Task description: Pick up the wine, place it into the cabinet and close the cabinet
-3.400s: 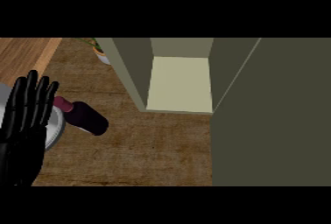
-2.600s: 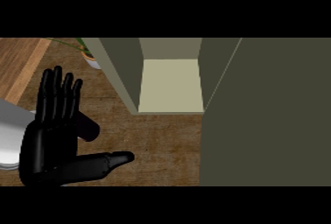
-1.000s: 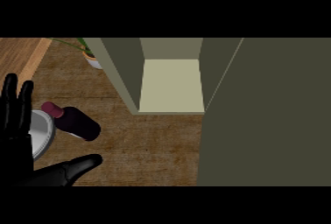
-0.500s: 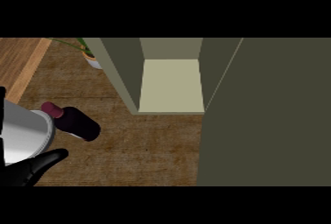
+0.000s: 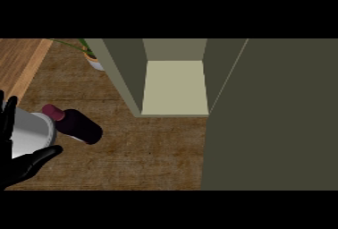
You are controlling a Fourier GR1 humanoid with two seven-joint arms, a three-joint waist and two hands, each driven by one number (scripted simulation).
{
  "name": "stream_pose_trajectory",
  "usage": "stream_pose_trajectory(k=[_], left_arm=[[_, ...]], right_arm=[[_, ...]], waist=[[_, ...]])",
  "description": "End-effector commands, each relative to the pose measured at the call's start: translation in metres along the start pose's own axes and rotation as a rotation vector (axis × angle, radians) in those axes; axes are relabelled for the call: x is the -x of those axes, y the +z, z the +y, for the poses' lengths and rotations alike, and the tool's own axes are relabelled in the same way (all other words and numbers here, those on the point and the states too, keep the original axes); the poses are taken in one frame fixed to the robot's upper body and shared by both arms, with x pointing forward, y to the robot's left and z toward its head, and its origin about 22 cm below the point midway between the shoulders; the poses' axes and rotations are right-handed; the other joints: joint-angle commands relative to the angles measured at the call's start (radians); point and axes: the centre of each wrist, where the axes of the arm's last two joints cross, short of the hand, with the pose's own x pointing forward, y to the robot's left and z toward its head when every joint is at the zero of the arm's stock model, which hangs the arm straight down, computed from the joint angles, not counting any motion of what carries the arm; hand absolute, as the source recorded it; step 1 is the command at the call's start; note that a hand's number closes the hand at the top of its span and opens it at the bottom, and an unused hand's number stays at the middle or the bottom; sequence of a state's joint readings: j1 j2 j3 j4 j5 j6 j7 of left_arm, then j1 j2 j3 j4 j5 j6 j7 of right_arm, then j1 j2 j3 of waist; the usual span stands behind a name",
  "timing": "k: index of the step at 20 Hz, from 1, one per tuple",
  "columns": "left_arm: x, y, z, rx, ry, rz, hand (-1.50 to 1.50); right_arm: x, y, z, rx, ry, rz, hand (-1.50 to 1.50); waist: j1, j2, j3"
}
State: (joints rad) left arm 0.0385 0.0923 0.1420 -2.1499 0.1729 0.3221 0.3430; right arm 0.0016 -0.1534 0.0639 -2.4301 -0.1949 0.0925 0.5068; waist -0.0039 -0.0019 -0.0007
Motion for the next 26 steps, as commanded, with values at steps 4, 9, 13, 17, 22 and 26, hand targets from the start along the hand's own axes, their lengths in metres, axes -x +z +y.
stream_pose_trajectory(k=[4,9,13,17,22,26], left_arm=[[0.037,-0.015,0.014,0.012,-0.007,0.054,-1.5],[0.07,-0.008,0.04,-0.007,0.008,0.061,-1.5],[0.088,-0.02,0.036,-0.059,-0.033,0.056,-1.5],[0.104,-0.009,0.057,-0.071,-0.042,0.048,-1.5],[0.131,-0.019,0.082,-0.082,-0.028,0.059,-1.5],[0.113,-0.012,0.074,-0.066,-0.052,0.047,-1.5]], right_arm=[[-0.039,0.022,0.007,-0.031,-0.026,-0.048,-1.5],[-0.034,0.018,0.003,-0.034,-0.005,-0.046,-1.5],[-0.037,0.015,0.008,-0.026,-0.022,-0.054,-1.5],[-0.035,0.006,0.001,-0.029,-0.017,-0.064,-1.5],[-0.032,0.008,0.003,-0.035,-0.023,-0.043,-1.5],[-0.044,0.02,0.002,-0.035,-0.02,-0.044,-1.5]], waist=[[-0.005,0.001,0.0],[-0.002,0.0,0.0],[-0.003,0.001,0.0],[0.002,0.001,0.0],[-0.004,0.002,0.0],[0.0,0.0,0.001]])
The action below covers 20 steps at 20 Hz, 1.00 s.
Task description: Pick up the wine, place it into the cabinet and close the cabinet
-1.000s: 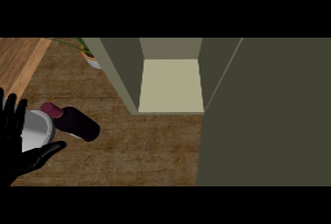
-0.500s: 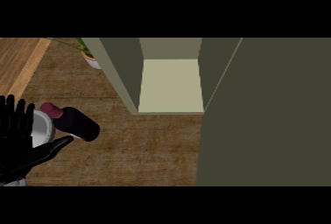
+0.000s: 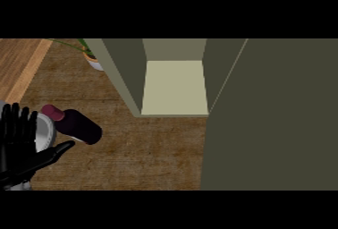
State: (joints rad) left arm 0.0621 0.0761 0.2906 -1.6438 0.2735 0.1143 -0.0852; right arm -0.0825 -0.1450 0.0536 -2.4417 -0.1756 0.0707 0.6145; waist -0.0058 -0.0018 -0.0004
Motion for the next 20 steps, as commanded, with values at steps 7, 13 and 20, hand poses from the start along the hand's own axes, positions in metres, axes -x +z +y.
stream_pose_trajectory(k=[7,13,20], left_arm=[[0.036,-0.013,-0.002,0.045,0.005,0.037,-1.5],[0.054,-0.016,0.01,0.033,0.026,0.015,-1.5],[0.094,-0.007,0.002,0.032,0.018,0.046,-1.5]], right_arm=[[-0.032,0.03,0.001,-0.04,-0.029,-0.084,-1.5],[-0.035,0.032,-0.001,-0.048,-0.025,-0.058,-1.5],[-0.036,0.023,0.01,-0.029,-0.027,-0.077,-1.5]], waist=[[-0.004,0.0,0.0],[-0.003,0.0,0.0],[-0.003,0.001,-0.001]])
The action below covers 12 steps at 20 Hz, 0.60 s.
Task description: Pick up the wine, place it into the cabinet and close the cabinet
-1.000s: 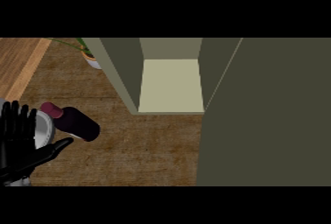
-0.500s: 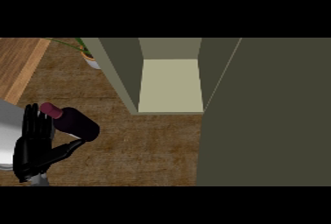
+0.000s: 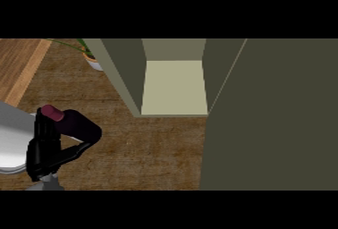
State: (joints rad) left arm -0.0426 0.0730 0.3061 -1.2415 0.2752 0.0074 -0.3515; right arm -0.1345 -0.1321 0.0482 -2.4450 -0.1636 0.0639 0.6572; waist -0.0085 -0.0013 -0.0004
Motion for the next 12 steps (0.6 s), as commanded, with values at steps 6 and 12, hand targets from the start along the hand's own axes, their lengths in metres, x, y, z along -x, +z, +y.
stream_pose_trajectory(k=[6,12], left_arm=[[0.02,-0.01,0.01,0.007,-0.013,0.03,-1.5],[0.046,0.01,-0.003,0.007,0.003,0.037,-1.5]], right_arm=[[-0.028,0.03,0.004,-0.06,-0.016,-0.07,-1.5],[-0.026,0.036,0.009,-0.028,-0.032,-0.07,-1.5]], waist=[[0.0,0.001,0.0],[0.001,0.0,0.0]])
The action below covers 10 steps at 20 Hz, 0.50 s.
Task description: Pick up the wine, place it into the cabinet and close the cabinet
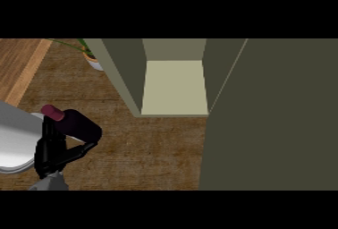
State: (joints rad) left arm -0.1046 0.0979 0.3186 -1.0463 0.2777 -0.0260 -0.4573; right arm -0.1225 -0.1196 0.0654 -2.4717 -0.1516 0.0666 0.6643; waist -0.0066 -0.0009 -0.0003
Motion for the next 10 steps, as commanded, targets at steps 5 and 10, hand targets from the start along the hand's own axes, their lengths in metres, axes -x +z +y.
stream_pose_trajectory(k=[5,10], left_arm=[[0.013,-0.001,-0.006,0.024,0.031,0.019,-1.5],[0.023,-0.001,0.0,0.017,0.055,0.001,-1.5]], right_arm=[[-0.018,0.03,-0.006,-0.053,-0.024,-0.057,-1.5],[-0.021,0.035,0.001,-0.036,-0.027,-0.057,-1.5]], waist=[[0.0,0.0,0.001],[-0.003,0.0,0.0]])
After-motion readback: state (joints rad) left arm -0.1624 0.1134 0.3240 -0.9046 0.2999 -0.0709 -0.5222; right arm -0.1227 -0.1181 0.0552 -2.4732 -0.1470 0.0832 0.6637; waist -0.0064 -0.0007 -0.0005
